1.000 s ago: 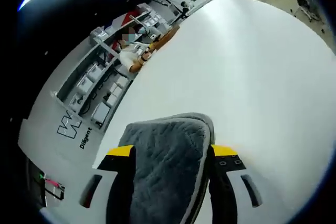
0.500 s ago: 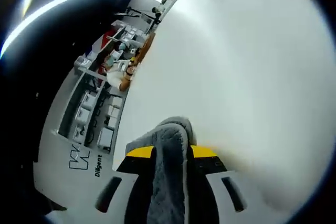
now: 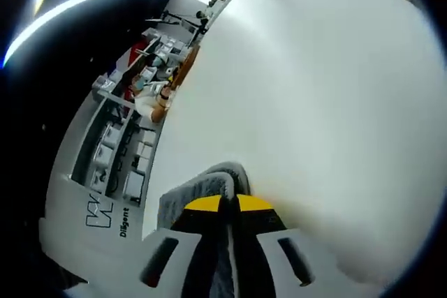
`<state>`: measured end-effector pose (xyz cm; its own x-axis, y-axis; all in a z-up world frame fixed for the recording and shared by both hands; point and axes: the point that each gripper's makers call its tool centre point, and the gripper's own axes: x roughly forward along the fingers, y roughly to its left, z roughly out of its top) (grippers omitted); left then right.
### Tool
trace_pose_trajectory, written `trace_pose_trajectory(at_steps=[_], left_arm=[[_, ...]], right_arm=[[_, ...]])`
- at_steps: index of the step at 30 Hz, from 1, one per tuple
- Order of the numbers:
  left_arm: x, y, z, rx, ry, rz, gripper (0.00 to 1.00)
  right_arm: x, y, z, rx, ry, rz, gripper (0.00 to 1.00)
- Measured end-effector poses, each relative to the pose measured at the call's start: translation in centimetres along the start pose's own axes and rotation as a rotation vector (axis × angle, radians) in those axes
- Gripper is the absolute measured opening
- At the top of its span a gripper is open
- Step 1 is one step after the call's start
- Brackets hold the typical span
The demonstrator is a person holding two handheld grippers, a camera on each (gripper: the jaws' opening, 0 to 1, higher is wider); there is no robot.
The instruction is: Open the folded towel by lifting each exposed corner and separating the folded layers until the towel lies flat within the target outline without major curled edges
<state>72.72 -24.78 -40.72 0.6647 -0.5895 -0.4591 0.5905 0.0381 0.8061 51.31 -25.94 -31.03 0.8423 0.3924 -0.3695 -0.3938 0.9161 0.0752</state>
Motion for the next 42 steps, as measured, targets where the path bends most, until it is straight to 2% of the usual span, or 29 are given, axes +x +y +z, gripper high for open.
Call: trace_pose_trajectory(at_steps=[4,11,15,23,28,31,36,42], left_arm=[[0.2,-0.1,-0.3,-0.16,-0.02,-0.047,0.05],[-0.4,0.5,-0.4,-0.443,-0.088,-0.11,0.04],[-0.8,1.0,-0.2,-0.581,-0.136,-0.15,0.04],[-1.7,2.6,-1.0,-0.795,-0.191,-0.174,0.03],[-2.3,3.4,-1.7,-0.879,-0.215,-0.184,0.03],[-2.6,4.1,-2.7,-0.929,-0.216,-0.174,0.03],[-3.5,5.1,-4.5,-0.936,-0.191,-0.128,0.03],[-4.5,5.8,-6.9,-0.883,-0.134,-0.069,0.03]], right_arm=[[0.0,0.0,0.1,0.001,-0.004,0.0,0.95],[-0.1,-0.1,0.1,0.003,-0.004,-0.002,0.95],[0.0,-0.1,0.0,0.002,0.0,-0.002,0.95],[-0.1,-0.1,0.0,0.004,-0.002,-0.005,0.95],[-0.1,-0.1,0.0,0.005,-0.005,-0.005,0.95],[-0.1,-0.1,0.0,0.004,-0.004,-0.005,0.95],[0.0,-0.1,0.0,0.002,-0.001,-0.003,0.95],[0.0,-0.1,0.0,0.004,0.001,-0.003,0.95]])
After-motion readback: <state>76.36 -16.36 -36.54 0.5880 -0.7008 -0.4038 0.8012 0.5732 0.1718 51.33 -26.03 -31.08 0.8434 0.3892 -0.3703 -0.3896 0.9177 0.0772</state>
